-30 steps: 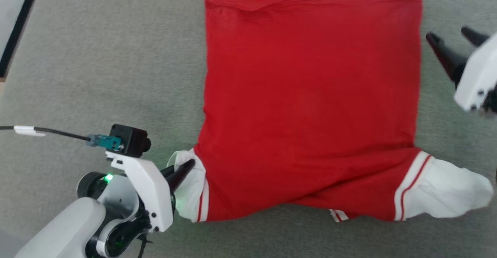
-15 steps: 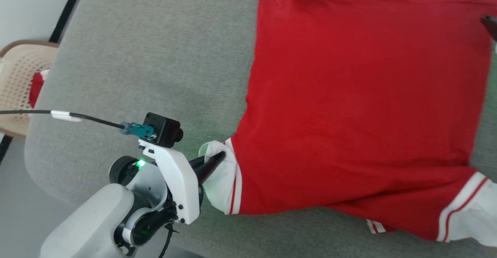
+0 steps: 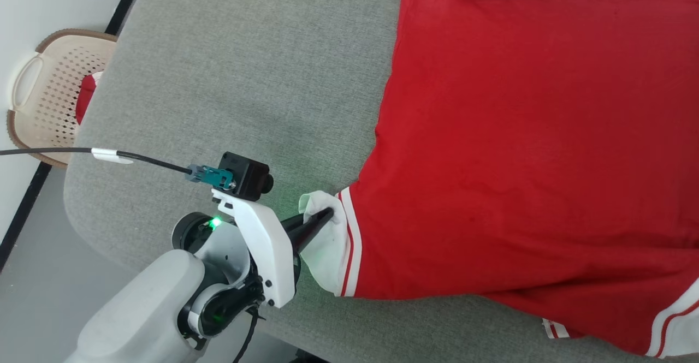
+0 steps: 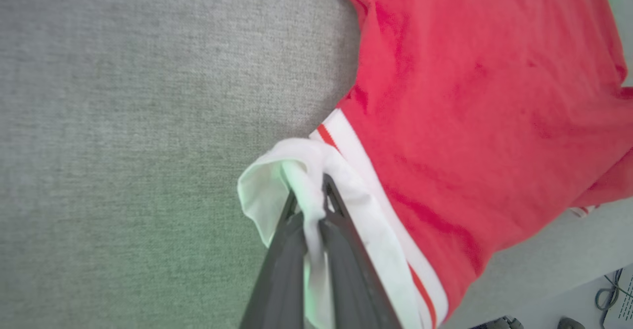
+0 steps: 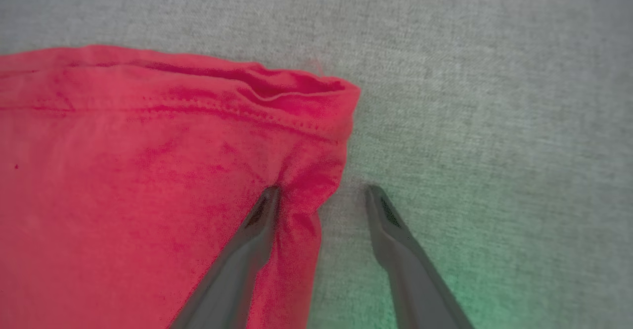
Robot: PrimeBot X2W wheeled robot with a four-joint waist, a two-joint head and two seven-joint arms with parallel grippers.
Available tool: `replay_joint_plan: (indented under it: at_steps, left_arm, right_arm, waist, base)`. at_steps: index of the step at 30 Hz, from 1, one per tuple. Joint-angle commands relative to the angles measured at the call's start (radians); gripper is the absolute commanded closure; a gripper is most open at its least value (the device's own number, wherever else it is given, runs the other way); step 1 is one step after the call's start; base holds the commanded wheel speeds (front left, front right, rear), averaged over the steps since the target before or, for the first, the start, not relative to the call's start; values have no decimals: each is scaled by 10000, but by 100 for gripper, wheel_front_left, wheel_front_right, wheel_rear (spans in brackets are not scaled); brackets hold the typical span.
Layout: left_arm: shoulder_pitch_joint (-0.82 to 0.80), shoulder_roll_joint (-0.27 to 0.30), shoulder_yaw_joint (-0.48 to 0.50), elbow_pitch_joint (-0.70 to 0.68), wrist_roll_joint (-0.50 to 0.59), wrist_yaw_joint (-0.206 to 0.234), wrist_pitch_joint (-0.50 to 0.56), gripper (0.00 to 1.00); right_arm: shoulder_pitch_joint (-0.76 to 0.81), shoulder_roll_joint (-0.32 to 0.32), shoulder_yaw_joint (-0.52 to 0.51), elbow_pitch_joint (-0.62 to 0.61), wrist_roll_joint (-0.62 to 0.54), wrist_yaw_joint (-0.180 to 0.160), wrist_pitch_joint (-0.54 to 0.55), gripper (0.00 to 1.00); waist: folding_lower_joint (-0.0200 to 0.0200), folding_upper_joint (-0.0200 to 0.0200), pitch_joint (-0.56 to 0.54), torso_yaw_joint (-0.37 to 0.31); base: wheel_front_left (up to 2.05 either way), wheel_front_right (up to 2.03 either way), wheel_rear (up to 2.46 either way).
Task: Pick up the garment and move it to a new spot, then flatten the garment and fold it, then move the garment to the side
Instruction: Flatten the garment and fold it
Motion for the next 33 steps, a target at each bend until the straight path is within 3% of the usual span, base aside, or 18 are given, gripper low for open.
replay_joint_plan:
  at_steps: [1, 9, 16, 21, 27, 33]
  left_arm:
    - [-112, -41, 28, 58, -28, -67, -71, 100]
    - [86, 330, 324, 266, -133, 35, -232, 100]
    - [600, 1067, 658, -91, -250, 474, -233, 100]
    - [919, 1447, 803, -436, -349, 796, -174, 100]
    - [1313, 1812, 954, -841, -506, 1123, -131, 100]
    - [1574, 2017, 1015, -1188, -529, 1325, -92, 100]
  right_arm:
    - [1005, 387, 226, 899, 0, 2, 212, 100]
    - [572, 289, 1526, 218, 1055, 2, 219, 100]
    - [1675, -166, 4078, -2285, 3513, 2, 675, 100]
    - [3107, -879, 5117, -4720, 4951, 0, 1256, 100]
    - [5281, -1388, 4858, -7594, 5947, 0, 2177, 100]
    - [7842, -1237, 3786, -10092, 6106, 0, 3197, 100]
  waist:
    - [0, -2, 11, -42]
    - [0, -2, -403, -792]
    - [0, -2, -1024, -1899]
    - [0, -2, -1414, -2482]
    - [0, -2, -1735, -3002]
    - [0, -2, -1864, -3281]
  base:
    - [0, 0, 0]
    - [0, 0, 0]
    - [0, 0, 0]
    - [0, 0, 0]
    - [0, 0, 0]
    - [0, 0, 0]
